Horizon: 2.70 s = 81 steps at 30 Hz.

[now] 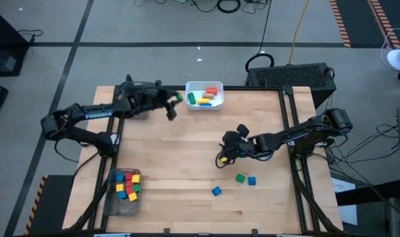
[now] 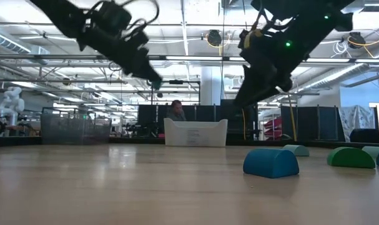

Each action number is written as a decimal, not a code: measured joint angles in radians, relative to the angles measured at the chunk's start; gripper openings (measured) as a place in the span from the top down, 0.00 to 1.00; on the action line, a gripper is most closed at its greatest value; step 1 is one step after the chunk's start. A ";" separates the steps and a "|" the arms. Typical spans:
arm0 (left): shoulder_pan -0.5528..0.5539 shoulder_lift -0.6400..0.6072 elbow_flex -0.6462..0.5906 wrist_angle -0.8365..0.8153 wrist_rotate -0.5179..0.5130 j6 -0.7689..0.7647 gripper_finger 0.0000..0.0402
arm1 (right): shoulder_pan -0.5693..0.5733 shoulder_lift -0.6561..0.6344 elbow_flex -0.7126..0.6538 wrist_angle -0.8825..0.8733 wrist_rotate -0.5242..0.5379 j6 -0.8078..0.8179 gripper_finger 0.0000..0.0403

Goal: Sort blocks by size
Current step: Put the green semicircle block into the top black bin, then put the light blue semicircle block into the top black bin

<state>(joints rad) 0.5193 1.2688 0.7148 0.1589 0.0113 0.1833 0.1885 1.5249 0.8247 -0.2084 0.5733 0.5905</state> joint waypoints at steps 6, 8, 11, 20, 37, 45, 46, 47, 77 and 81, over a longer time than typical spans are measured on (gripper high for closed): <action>0.188 -0.008 -0.076 0.001 -0.031 -0.058 0.66 | 0.022 0.000 0.000 -0.098 0.022 0.057 0.60; 0.243 -0.007 -0.100 -0.009 -0.050 -0.074 0.66 | 0.026 0.000 0.000 -0.135 0.036 0.084 0.61; 0.318 -0.008 -0.130 -0.004 -0.056 -0.096 0.66 | 0.029 0.000 0.000 -0.173 0.042 0.110 0.61; 0.507 -0.007 -0.206 -0.017 -0.066 -0.238 0.66 | 0.035 0.000 0.000 -0.244 0.080 0.156 0.61; 0.573 -0.007 -0.231 -0.018 -0.106 -0.223 0.54 | 0.025 0.000 0.001 -0.212 0.006 -0.079 0.61; 0.573 -0.007 -0.231 -0.019 -0.098 -0.222 0.53 | 0.028 -0.013 0.001 -0.396 -0.010 0.043 0.61; 0.572 -0.007 -0.231 -0.019 -0.092 -0.222 0.53 | 0.029 -0.019 0.001 -0.435 -0.023 0.072 0.61; 0.571 -0.007 -0.230 -0.020 -0.084 -0.222 0.53 | 0.030 -0.029 0.001 -0.474 -0.044 0.097 0.61; 0.269 -0.155 -0.152 -0.003 0.159 -0.133 0.53 | 0.049 -0.216 -0.018 -1.018 -0.439 -0.510 0.57; 0.244 -0.155 -0.152 0.034 0.158 -0.124 0.53 | 0.049 -0.216 -0.018 -1.015 -0.451 -0.520 0.47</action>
<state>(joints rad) 0.7636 1.1137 0.5632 0.1934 0.1691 0.0589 0.2375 1.3094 0.8062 -1.2232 0.1219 0.0705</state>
